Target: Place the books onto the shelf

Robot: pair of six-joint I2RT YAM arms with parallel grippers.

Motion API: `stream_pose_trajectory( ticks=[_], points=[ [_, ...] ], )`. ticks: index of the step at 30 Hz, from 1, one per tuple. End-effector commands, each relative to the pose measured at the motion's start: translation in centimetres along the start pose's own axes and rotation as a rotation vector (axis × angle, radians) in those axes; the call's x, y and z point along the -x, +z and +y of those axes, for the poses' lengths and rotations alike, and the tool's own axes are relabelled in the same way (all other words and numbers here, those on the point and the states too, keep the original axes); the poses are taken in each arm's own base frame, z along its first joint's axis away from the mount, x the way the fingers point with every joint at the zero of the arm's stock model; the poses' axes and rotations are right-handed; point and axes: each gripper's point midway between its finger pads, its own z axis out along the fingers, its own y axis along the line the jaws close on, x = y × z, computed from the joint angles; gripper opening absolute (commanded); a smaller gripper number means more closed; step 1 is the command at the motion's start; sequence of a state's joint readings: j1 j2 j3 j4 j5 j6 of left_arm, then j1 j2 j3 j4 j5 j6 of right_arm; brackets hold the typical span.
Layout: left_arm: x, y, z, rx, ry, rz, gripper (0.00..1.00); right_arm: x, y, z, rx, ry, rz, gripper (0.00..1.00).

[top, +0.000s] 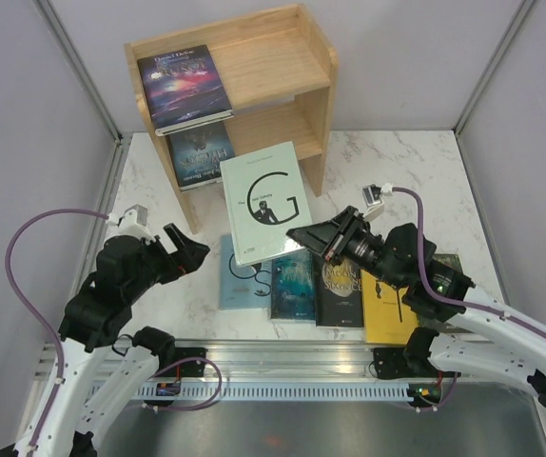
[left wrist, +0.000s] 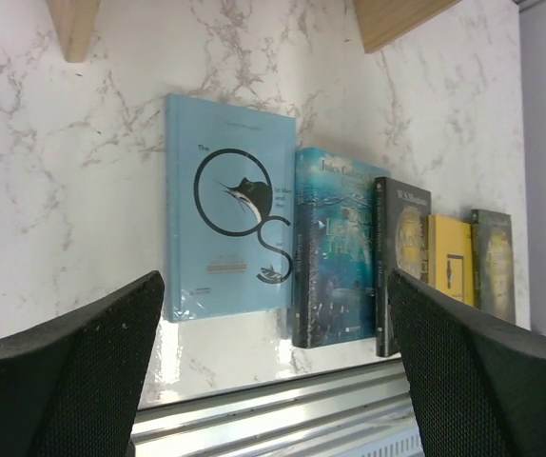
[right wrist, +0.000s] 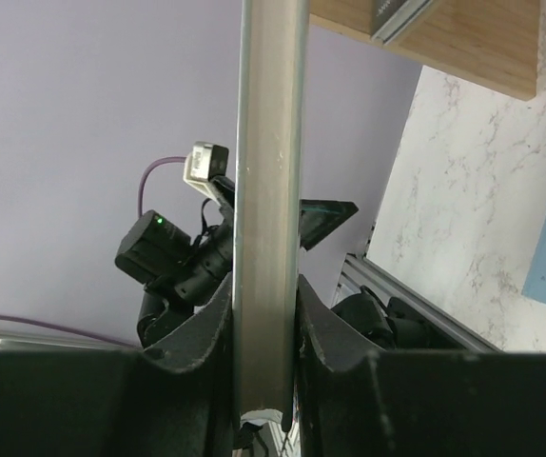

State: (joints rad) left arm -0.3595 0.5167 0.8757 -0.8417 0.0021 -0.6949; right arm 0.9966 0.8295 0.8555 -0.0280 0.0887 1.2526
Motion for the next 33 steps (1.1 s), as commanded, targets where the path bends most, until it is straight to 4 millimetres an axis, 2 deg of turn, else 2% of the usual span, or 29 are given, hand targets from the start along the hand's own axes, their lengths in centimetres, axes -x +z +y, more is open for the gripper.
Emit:
stream_pose_trajectory(
  ticks=[1, 2, 3, 5, 6, 8, 9, 11, 12, 13, 14, 15, 16, 17, 18, 20, 21, 22, 23, 24, 25, 26, 27, 28, 29, 30, 31, 32, 33],
  points=[
    [0.0, 0.5, 1.8, 0.069, 0.126, 0.005, 1.0, 3.5, -1.7, 9.3, 0.226, -0.008, -0.095, 0.0],
    [-0.1, 0.7, 1.6, 0.061, 0.13, 0.011, 1.0, 3.6, -1.6, 9.6, 0.222, -0.011, -0.093, 0.0],
    [-0.2, 0.9, 1.5, 0.053, 0.134, 0.017, 1.0, 4.1, -2.0, 11.0, 0.246, -0.013, -0.101, 0.0],
    [-0.2, 1.3, 1.5, 0.055, 0.144, 0.025, 1.0, 4.3, -1.6, 11.6, 0.237, -0.028, -0.1, 0.0],
    [-0.3, 1.3, 1.5, 0.051, 0.147, 0.03, 1.0, 5.0, -2.0, 13.5, 0.271, -0.029, -0.112, 0.0],
    [-0.4, 1.5, 1.4, 0.047, 0.151, 0.035, 1.0, 4.7, -0.7, 13.5, 0.238, -0.044, -0.094, 0.0],
    [-0.4, 1.5, 1.3, 0.042, 0.15, 0.035, 1.0, 5.1, -0.8, 15.1, 0.267, -0.048, -0.094, 0.0],
    [-0.4, 1.3, 1.2, 0.029, 0.151, 0.025, 1.0, 4.6, 1.3, 15.0, 0.236, -0.054, -0.069, 0.0],
    [-0.3, 1.3, 1.2, 0.025, 0.152, 0.02, 1.0, 5.1, 1.3, 16.7, 0.265, -0.054, -0.074, 0.0],
    [-0.3, 1.2, 1.2, 0.022, 0.152, 0.017, 1.0, 4.4, 3.1, 16.0, 0.233, -0.059, -0.048, 0.0],
    [-0.2, 1.2, 1.1, 0.018, 0.152, 0.01, 1.0, 4.4, 3.8, 16.3, 0.233, -0.062, -0.039, 0.0],
    [-0.2, 1.0, 1.0, 0.013, 0.152, 0.003, 1.0, 5.0, 3.8, 18.3, 0.271, -0.063, -0.042, 0.0],
    [-0.2, 1.0, 1.0, 0.013, 0.152, 0.003, 1.0, 4.4, 5.5, 17.8, 0.253, -0.066, -0.016, 0.0],
    [-0.4, 1.0, 0.7, -0.008, 0.152, 0.016, 1.0, 5.1, 6.1, 18.1, 0.252, -0.065, -0.033, 0.0],
    [-0.4, 1.1, 0.7, -0.007, 0.152, 0.017, 1.0, 5.6, 6.1, 19.6, 0.284, -0.045, -0.027, 0.0],
    [-0.5, 1.1, 0.7, -0.006, 0.153, 0.022, 1.0, 6.6, 8.5, 18.9, 0.263, -0.026, -0.023, 0.0],
    [-0.5, 1.1, 0.7, -0.006, 0.152, 0.022, 1.0, 7.5, 8.6, 20.3, 0.293, -0.011, -0.033, 0.0],
    [-0.6, 1.1, 0.7, -0.007, 0.151, 0.025, 1.0, 7.6, 10.8, 18.9, 0.252, -0.003, -0.027, 0.0],
    [-0.6, 1.1, 0.6, -0.011, 0.151, 0.023, 1.0, 8.4, 11.8, 18.5, 0.24, 0.001, -0.023, 0.0],
    [-0.6, 1.1, 0.7, -0.012, 0.152, 0.024, 1.0, 9.2, 12.1, 19.6, 0.264, 0.007, -0.031, 0.0],
    [-0.5, 1.0, 0.6, -0.015, 0.151, 0.019, 1.0, 9.2, 14.4, 18.0, 0.229, 0.033, -0.014, 0.0],
    [-0.5, 1.0, 0.5, -0.018, 0.149, 0.017, 1.0, 9.8, 15.2, 17.6, 0.227, 0.042, -0.005, 0.0],
    [-0.6, 0.9, 0.6, -0.017, 0.15, 0.019, 1.0, 10.3, 15.5, 18.4, 0.25, 0.054, -0.003, 0.0],
    [-0.5, 0.9, 0.6, -0.018, 0.151, 0.013, 1.0, 10.7, 17.6, 16.8, 0.222, 0.079, 0.006, 0.0],
    [-0.5, 0.9, 0.6, -0.018, 0.149, 0.013, 1.0, 11.0, 17.6, 18.3, 0.262, 0.085, 0.021, 0.0],
    [-0.5, 0.9, 0.6, -0.019, 0.149, 0.012, 1.0, 11.3, 18.2, 18.3, 0.267, 0.092, 0.024, 0.0],
    [-0.5, 0.9, 0.6, -0.016, 0.149, 0.014, 1.0, 11.7, 19.9, 16.8, 0.243, 0.116, 0.028, 0.0],
    [-0.5, 0.9, 0.6, -0.016, 0.15, 0.012, 1.0, 12.0, 20.4, 16.8, 0.246, 0.123, 0.028, 0.0],
    [-0.5, 0.9, 0.6, -0.016, 0.149, 0.014, 1.0, 12.5, 20.3, 17.8, 0.275, 0.126, 0.026, 0.0]
  ],
)
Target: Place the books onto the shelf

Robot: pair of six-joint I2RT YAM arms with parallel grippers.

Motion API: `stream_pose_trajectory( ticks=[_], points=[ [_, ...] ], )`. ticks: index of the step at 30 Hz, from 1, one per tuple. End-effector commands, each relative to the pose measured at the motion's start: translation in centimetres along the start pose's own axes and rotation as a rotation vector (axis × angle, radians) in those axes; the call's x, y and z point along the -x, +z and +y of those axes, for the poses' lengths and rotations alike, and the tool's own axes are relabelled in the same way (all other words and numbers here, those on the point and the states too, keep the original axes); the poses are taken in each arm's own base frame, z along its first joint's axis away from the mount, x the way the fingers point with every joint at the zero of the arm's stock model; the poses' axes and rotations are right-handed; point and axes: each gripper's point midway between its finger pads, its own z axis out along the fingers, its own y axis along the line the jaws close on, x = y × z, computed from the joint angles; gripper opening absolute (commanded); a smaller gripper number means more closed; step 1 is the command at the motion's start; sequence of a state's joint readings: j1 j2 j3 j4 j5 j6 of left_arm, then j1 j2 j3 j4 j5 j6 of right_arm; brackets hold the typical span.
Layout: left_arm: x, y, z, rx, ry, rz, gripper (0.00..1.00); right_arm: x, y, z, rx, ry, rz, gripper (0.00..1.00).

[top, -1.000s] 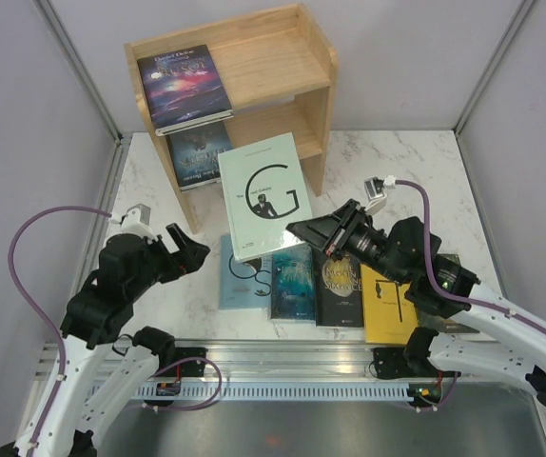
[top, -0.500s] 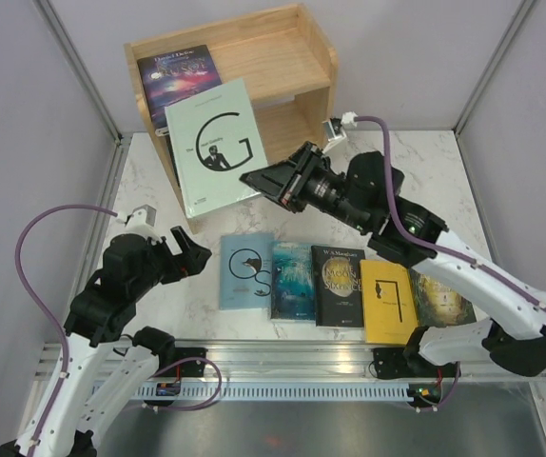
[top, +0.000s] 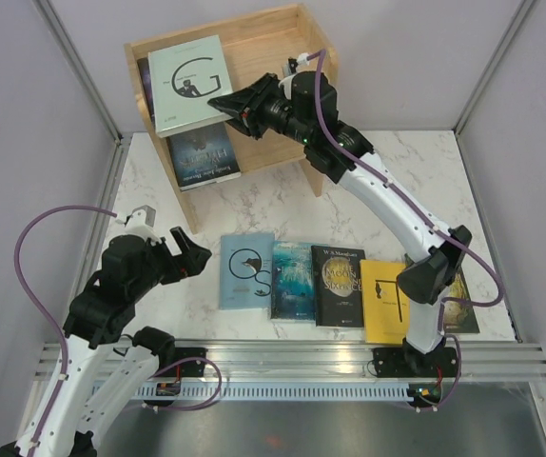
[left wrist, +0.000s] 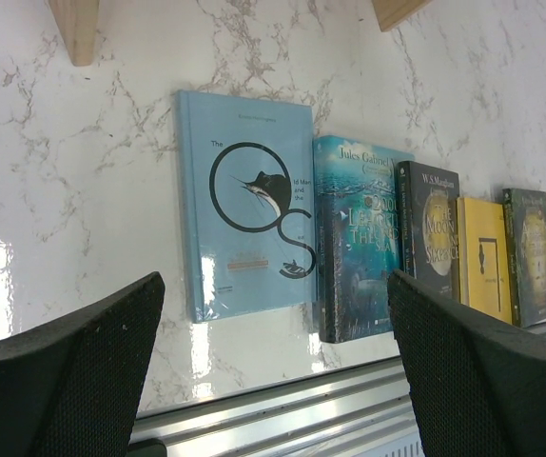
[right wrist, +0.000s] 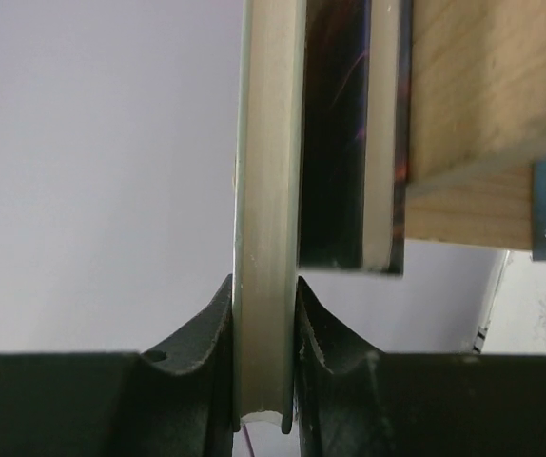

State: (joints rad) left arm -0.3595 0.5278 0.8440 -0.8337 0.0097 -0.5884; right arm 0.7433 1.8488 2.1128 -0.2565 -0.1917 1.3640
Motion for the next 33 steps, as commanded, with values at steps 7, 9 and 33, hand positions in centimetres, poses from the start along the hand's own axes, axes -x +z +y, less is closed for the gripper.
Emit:
stream_pose_trajectory(
  ticks=[7, 9, 33],
  points=[
    [0.6, -0.1, -0.3, -0.029, 0.04, -0.035, 1.0, 2.3, -0.3, 6.5, 0.245, 0.053, 0.041, 0.64],
    [0.6, -0.1, -0.3, -0.027, 0.04, -0.036, 1.0, 2.4, -0.9, 5.8, 0.233, 0.054, 0.039, 0.81],
    [0.5, 0.2, -0.1, -0.011, 0.035, -0.028, 1.0, 1.7, -4.9, 1.3, 0.139, 0.059, 0.138, 0.57]
  ],
)
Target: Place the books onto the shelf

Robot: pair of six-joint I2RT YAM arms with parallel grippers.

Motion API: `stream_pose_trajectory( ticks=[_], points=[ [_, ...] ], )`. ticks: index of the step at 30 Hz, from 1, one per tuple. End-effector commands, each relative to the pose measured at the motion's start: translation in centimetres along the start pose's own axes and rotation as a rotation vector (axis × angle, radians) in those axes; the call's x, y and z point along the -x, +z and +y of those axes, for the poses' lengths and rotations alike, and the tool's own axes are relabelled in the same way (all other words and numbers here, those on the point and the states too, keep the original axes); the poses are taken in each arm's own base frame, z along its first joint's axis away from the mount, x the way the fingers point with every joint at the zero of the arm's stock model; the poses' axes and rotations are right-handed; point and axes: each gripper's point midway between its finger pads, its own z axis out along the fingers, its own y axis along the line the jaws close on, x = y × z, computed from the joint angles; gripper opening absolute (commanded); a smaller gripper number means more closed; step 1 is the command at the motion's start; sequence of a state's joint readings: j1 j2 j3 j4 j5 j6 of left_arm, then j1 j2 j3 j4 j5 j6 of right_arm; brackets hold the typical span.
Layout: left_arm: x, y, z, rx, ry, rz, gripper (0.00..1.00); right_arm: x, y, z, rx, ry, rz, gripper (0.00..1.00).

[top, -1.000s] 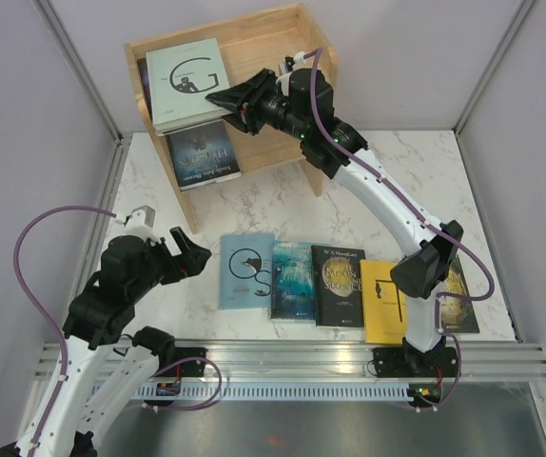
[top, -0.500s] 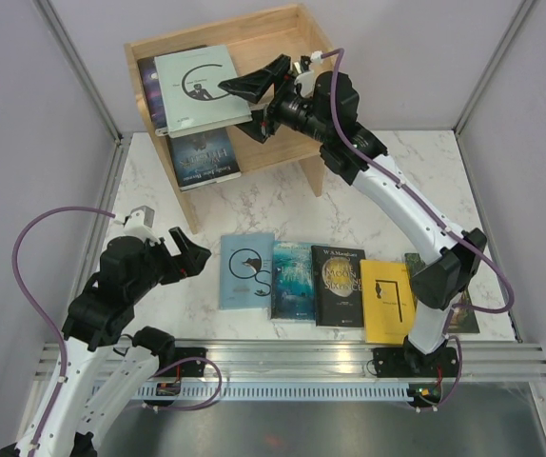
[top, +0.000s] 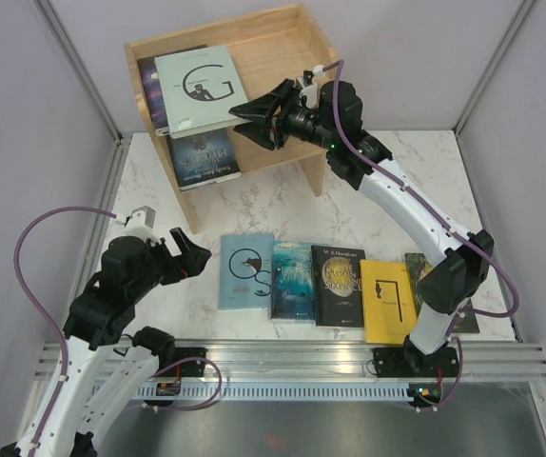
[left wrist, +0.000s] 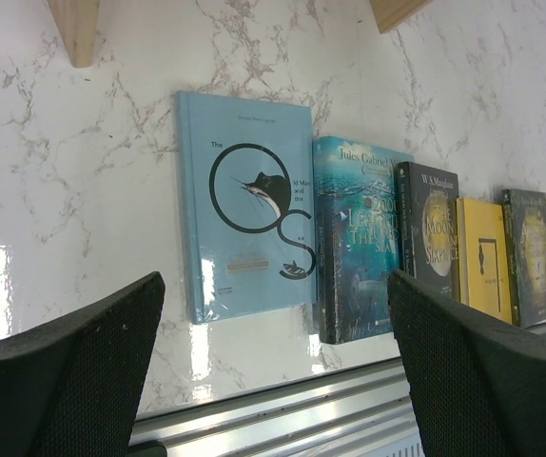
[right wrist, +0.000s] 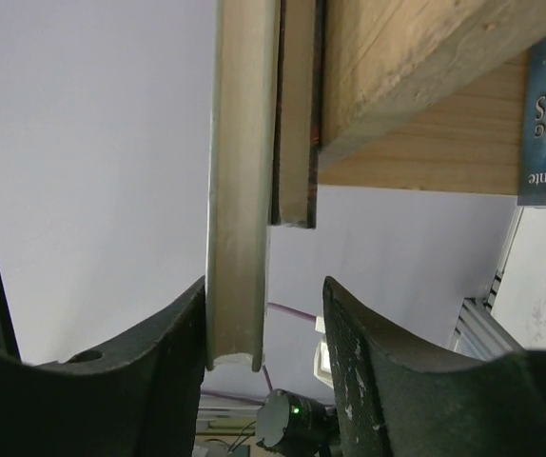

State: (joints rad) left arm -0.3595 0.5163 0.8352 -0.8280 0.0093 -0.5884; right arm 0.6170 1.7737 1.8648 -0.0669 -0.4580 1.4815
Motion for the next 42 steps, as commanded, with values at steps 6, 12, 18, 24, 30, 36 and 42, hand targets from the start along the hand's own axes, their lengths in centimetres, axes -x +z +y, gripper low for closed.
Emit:
stream_pose_trajectory(
  ticks=[6, 12, 18, 24, 30, 36, 42],
  points=[
    [0.5, 0.3, -0.1, -0.004, 0.034, -0.019, 1.0, -0.5, -3.5, 5.5, 0.116, -0.065, -0.004, 0.52],
    [0.6, 0.3, 0.0, -0.003, 0.034, -0.02, 1.0, -0.2, -3.4, 5.1, 0.111, -0.064, -0.004, 0.49],
    [0.6, 0.3, 0.0, -0.003, 0.034, -0.02, 1.0, 0.0, -3.0, 4.6, 0.104, -0.058, 0.0, 0.45],
    [0.6, 0.3, 0.0, -0.002, 0.034, -0.018, 1.0, 0.4, -2.4, 4.0, 0.097, -0.047, 0.0, 0.31],
    [0.6, 0.3, -0.1, -0.006, 0.033, -0.022, 1.0, 1.1, -1.0, 3.2, 0.091, -0.031, 0.002, 0.26],
    [0.6, 0.3, -0.1, -0.005, 0.034, -0.024, 1.0, 1.8, 0.4, 3.3, 0.102, -0.019, 0.005, 0.24],
    [0.6, 0.2, -0.1, -0.009, 0.034, -0.027, 1.0, 1.6, 1.9, 2.4, 0.094, -0.009, 0.011, 0.22]
  ],
)
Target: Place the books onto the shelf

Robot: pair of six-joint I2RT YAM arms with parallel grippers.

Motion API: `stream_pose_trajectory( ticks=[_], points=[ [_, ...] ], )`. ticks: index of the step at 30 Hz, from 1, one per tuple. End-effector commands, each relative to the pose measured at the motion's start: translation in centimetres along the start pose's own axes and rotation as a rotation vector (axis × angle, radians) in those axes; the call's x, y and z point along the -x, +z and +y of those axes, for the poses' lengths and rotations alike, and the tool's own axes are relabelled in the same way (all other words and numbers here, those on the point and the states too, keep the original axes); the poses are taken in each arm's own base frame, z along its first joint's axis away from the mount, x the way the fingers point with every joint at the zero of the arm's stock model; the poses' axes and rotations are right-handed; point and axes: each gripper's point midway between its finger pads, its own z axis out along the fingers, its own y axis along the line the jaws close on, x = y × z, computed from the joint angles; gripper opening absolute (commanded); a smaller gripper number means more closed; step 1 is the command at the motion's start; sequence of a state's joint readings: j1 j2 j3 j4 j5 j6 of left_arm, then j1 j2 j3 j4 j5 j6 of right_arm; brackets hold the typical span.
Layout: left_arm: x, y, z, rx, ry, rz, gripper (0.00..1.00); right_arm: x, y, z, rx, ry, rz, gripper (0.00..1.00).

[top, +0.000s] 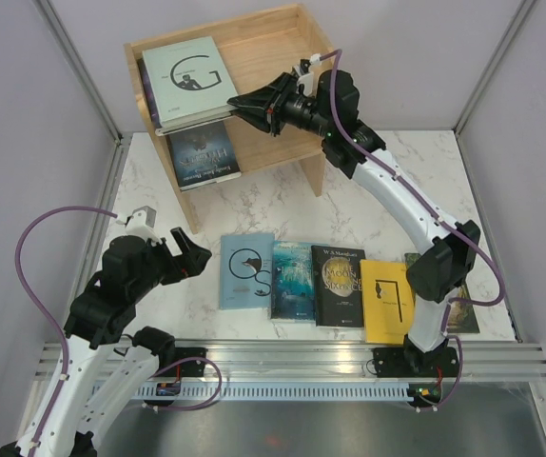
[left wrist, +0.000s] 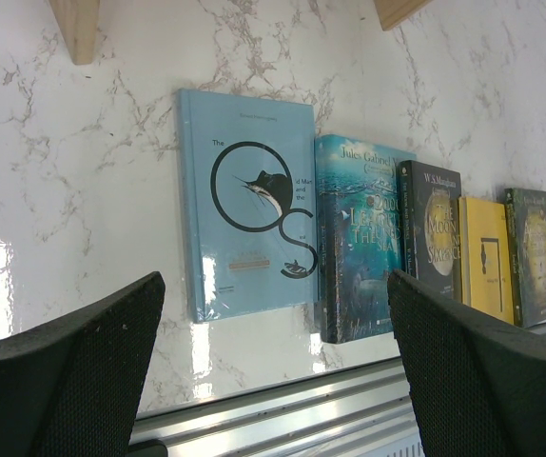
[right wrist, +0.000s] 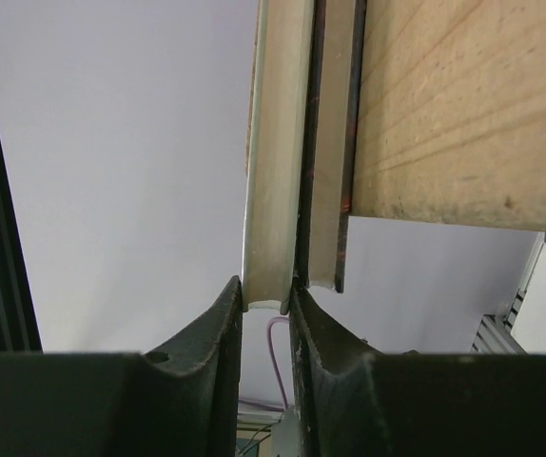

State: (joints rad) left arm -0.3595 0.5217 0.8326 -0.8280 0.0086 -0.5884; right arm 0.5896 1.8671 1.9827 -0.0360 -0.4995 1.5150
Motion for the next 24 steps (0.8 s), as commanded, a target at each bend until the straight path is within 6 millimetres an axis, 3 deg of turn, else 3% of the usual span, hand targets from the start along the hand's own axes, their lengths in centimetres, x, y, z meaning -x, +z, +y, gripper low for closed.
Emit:
stream_pose_trajectory(
  ticks=[1, 8, 11, 15, 16, 18, 24],
  points=[
    [0.8, 0.1, -0.2, -0.014, 0.034, -0.035, 1.0, -0.2, 0.9, 0.8, 0.035, -0.009, 0.003, 0.21],
    [0.8, 0.0, -0.3, -0.021, 0.039, -0.036, 1.0, -0.9, 1.8, 0.0, 0.055, -0.011, 0.002, 0.25],
    [0.8, 0.0, -0.3, -0.021, 0.037, -0.036, 1.0, -1.2, 1.7, 0.2, 0.06, -0.022, 0.006, 0.4],
    [0.9, -0.1, -0.3, -0.019, 0.035, -0.041, 1.0, -1.3, 1.1, -0.2, 0.047, -0.021, 0.002, 0.74],
    [0.8, 0.0, -0.3, -0.018, 0.035, -0.039, 1.0, -1.3, 0.6, 0.3, 0.052, -0.024, -0.002, 0.79],
    [0.8, 0.0, -0.3, -0.018, 0.034, -0.039, 1.0, -1.1, 0.1, 0.1, 0.047, -0.025, -0.004, 0.87],
    [0.8, 0.1, -0.2, -0.015, 0.037, -0.036, 1.0, -1.3, -2.1, -0.9, 0.017, -0.021, 0.002, 0.93]
  ],
)
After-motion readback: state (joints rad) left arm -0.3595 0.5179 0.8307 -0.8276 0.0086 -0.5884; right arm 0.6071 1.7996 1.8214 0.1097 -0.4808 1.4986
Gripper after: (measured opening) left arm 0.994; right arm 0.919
